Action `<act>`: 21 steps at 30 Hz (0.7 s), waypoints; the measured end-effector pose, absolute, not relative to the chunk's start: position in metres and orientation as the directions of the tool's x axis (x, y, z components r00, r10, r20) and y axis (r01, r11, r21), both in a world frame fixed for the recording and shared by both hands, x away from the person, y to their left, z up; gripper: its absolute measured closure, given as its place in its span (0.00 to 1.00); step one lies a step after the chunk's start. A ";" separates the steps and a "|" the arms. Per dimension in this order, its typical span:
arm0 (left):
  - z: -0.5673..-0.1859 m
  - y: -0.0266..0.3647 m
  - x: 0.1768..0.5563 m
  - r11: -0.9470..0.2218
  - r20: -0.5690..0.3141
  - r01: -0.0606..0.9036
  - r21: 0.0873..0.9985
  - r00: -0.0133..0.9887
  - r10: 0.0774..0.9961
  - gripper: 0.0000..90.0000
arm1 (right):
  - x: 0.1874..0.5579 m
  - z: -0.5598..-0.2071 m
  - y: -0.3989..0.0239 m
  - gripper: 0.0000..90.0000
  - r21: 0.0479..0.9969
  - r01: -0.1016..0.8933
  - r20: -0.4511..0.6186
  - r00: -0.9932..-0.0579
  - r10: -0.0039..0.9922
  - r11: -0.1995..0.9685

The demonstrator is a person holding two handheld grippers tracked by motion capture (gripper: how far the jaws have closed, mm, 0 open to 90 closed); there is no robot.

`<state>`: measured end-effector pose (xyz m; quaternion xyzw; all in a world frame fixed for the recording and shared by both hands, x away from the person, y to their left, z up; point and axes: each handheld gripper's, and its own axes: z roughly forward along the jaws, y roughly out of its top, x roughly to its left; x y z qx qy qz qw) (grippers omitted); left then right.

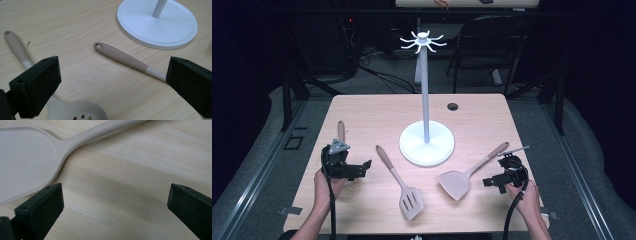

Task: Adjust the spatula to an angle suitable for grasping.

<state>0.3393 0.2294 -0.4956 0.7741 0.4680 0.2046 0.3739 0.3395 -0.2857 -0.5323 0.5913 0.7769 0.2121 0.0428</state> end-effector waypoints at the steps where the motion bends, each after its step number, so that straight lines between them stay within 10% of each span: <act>1: -0.496 0.229 0.339 -0.282 -0.033 0.572 0.770 0.478 0.878 0.00 | 0.339 -0.532 -0.286 0.00 0.380 0.901 0.184 -0.297 0.937 0.211; 21: -0.495 0.224 0.339 -0.301 -0.018 0.549 0.780 0.500 0.866 0.00 | 0.364 -0.527 -0.263 0.00 0.374 0.921 0.239 -0.212 0.948 0.112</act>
